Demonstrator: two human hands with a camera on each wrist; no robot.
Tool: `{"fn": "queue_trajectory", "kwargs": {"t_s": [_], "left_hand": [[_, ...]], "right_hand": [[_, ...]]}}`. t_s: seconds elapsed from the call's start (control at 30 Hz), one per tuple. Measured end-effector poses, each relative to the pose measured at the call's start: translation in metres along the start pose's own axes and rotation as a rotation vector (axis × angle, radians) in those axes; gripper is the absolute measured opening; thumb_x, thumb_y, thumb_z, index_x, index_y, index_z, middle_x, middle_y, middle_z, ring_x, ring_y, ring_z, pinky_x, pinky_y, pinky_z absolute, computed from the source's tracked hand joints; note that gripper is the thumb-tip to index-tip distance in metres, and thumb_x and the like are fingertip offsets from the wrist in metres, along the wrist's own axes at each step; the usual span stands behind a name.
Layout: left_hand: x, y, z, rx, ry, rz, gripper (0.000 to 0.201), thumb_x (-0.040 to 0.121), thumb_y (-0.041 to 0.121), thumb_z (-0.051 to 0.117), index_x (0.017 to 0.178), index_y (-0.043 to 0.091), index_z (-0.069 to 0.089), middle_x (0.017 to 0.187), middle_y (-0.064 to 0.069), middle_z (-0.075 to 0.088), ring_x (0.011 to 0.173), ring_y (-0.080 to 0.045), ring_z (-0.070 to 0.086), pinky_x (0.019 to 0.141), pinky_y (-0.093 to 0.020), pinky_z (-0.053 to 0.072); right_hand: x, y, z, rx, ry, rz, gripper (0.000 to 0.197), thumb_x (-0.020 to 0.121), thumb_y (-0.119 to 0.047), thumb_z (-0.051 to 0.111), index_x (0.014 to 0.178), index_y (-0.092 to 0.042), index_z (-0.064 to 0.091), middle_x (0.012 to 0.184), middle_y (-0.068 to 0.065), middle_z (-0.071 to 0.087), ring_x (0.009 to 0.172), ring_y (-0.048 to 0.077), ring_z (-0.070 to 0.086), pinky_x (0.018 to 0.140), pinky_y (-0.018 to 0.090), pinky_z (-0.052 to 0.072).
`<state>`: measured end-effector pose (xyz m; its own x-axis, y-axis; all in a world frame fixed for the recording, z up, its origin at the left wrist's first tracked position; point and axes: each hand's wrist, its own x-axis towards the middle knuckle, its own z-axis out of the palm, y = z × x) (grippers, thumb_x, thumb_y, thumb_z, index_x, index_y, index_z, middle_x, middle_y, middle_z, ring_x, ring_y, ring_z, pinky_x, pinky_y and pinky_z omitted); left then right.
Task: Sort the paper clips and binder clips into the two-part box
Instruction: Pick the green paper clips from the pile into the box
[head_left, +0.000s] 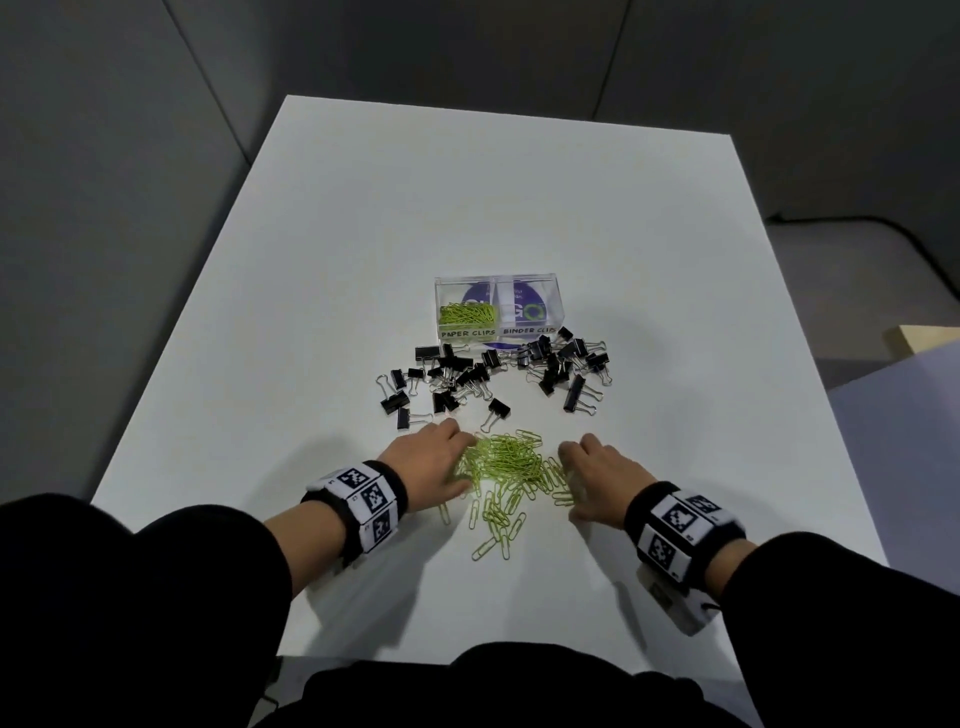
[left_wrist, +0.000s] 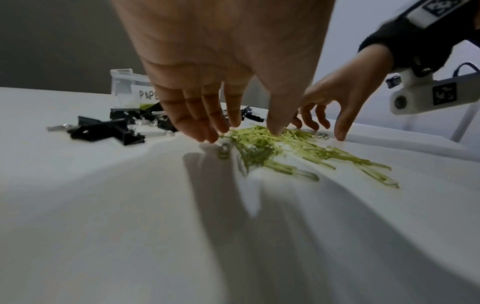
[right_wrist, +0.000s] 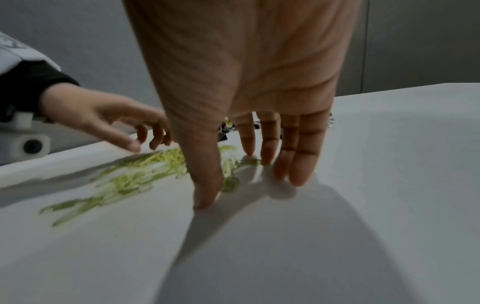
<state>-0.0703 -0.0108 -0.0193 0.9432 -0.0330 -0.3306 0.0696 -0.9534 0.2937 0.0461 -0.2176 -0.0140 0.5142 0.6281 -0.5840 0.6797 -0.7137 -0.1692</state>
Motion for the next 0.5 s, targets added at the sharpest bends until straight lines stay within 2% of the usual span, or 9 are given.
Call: {"fn": "queue_trajectory", "kwargs": {"t_s": [0.07, 0.13, 0.23, 0.33, 0.4, 0.43, 0.5], "left_hand": [[0.005, 0.000, -0.003, 0.043, 0.052, 0.032, 0.044, 0.096, 0.027, 0.043, 0.139, 0.018, 0.037, 0.135, -0.002, 0.045, 0.115, -0.017, 0.049, 0.088, -0.026, 0.047], [0.020, 0.002, -0.008, 0.133, 0.051, 0.067, 0.047, 0.094, 0.016, 0.046, 0.140, 0.020, 0.037, 0.142, 0.001, 0.042, 0.122, -0.017, 0.044, 0.096, -0.027, 0.044], [0.046, 0.005, -0.017, 0.259, -0.014, 0.067, 0.056, 0.089, 0.013, 0.054, 0.140, 0.022, 0.035, 0.146, 0.002, 0.038, 0.128, -0.019, 0.039, 0.106, -0.033, 0.040], [0.059, 0.004, -0.023, 0.319, -0.011, 0.033, 0.059, 0.088, 0.012, 0.055, 0.142, 0.018, 0.032, 0.146, -0.003, 0.036, 0.127, -0.022, 0.039, 0.106, -0.036, 0.039], [0.056, 0.005, -0.025, 0.258, 0.038, 0.030, 0.055, 0.090, 0.018, 0.053, 0.141, 0.018, 0.034, 0.144, -0.004, 0.038, 0.125, -0.022, 0.041, 0.105, -0.036, 0.041], [0.052, 0.006, -0.024, 0.211, 0.042, 0.048, 0.053, 0.091, 0.026, 0.052, 0.141, 0.019, 0.034, 0.144, -0.003, 0.038, 0.126, -0.021, 0.041, 0.105, -0.036, 0.041], [0.041, 0.009, -0.017, 0.152, -0.033, 0.094, 0.060, 0.090, 0.046, 0.049, 0.142, 0.022, 0.032, 0.145, -0.001, 0.037, 0.128, -0.019, 0.041, 0.106, -0.035, 0.041]], "right_hand": [[0.000, -0.002, 0.006, 0.026, 0.015, -0.001, 0.053, 0.075, -0.020, 0.072, 0.119, -0.011, 0.042, 0.119, 0.009, 0.045, 0.101, 0.029, 0.053, 0.081, 0.038, 0.048], [0.002, -0.006, 0.010, 0.055, 0.042, -0.023, 0.047, 0.080, -0.014, 0.066, 0.120, -0.008, 0.043, 0.119, 0.012, 0.046, 0.098, 0.030, 0.055, 0.081, 0.038, 0.049], [0.004, -0.015, 0.012, 0.053, 0.088, -0.077, 0.033, 0.086, -0.006, 0.056, 0.117, -0.004, 0.046, 0.116, 0.015, 0.049, 0.095, 0.032, 0.056, 0.080, 0.039, 0.048], [0.006, -0.020, 0.012, 0.052, 0.109, -0.111, 0.030, 0.086, -0.004, 0.053, 0.116, -0.003, 0.047, 0.116, 0.015, 0.050, 0.096, 0.032, 0.056, 0.080, 0.041, 0.049], [0.005, -0.018, 0.009, 0.057, 0.156, -0.125, 0.038, 0.086, -0.009, 0.056, 0.122, -0.007, 0.046, 0.122, 0.012, 0.047, 0.102, 0.030, 0.054, 0.081, 0.040, 0.052], [0.005, -0.017, 0.006, 0.066, 0.177, -0.131, 0.045, 0.085, -0.014, 0.058, 0.128, -0.009, 0.043, 0.128, 0.010, 0.044, 0.109, 0.028, 0.051, 0.084, 0.038, 0.051], [0.005, -0.015, 0.000, 0.057, 0.160, -0.137, 0.067, 0.083, -0.026, 0.062, 0.140, -0.011, 0.030, 0.142, 0.009, 0.033, 0.122, 0.027, 0.043, 0.094, 0.037, 0.046]]}}
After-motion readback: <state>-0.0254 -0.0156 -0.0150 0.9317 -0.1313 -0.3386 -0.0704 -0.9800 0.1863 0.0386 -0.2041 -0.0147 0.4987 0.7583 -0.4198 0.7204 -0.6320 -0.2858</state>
